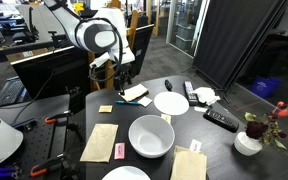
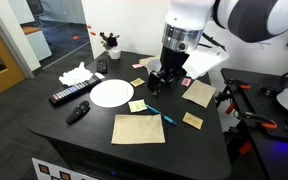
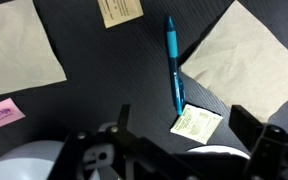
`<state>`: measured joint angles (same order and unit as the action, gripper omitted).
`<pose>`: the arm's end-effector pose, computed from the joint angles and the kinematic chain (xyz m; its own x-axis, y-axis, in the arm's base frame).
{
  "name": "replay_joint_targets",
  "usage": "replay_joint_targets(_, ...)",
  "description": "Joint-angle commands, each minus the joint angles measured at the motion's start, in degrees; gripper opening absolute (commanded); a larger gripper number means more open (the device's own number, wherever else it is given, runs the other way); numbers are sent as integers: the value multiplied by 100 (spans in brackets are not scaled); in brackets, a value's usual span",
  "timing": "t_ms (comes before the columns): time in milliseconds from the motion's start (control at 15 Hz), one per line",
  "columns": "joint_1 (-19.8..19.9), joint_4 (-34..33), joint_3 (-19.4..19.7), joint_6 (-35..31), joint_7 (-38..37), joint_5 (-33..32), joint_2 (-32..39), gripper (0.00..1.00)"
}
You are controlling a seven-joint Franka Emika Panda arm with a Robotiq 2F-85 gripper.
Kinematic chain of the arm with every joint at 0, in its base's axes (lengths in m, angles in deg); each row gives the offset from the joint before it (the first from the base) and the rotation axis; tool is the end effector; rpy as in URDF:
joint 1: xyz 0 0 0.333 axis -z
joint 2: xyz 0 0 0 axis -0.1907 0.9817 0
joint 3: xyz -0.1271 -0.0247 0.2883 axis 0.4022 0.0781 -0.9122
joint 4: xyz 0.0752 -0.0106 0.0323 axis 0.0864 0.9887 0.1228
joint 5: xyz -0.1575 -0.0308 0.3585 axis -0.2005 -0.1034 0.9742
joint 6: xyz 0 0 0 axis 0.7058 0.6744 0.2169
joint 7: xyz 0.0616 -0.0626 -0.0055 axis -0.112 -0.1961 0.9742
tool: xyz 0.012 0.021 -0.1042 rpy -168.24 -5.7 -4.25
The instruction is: Put the blue pen in the grey bowl
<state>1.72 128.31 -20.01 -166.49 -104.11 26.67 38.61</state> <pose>0.4777 0.1121 0.2051 0.7942 -0.5970 0.1133 -0.5998 -0.8001 -0.0118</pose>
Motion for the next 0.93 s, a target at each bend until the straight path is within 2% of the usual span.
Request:
replay_joint_targets(0,-170,-337,214,-149,301,101,423,100)
replay_joint_targets(267,-118,-491,206,-299,850,380,729,100)
replay_joint_targets(533,-71,-599,152,-340,1494,959,981,100)
replay_joint_targets(867,-190,-722,302,-260,1805,1296,1208,100)
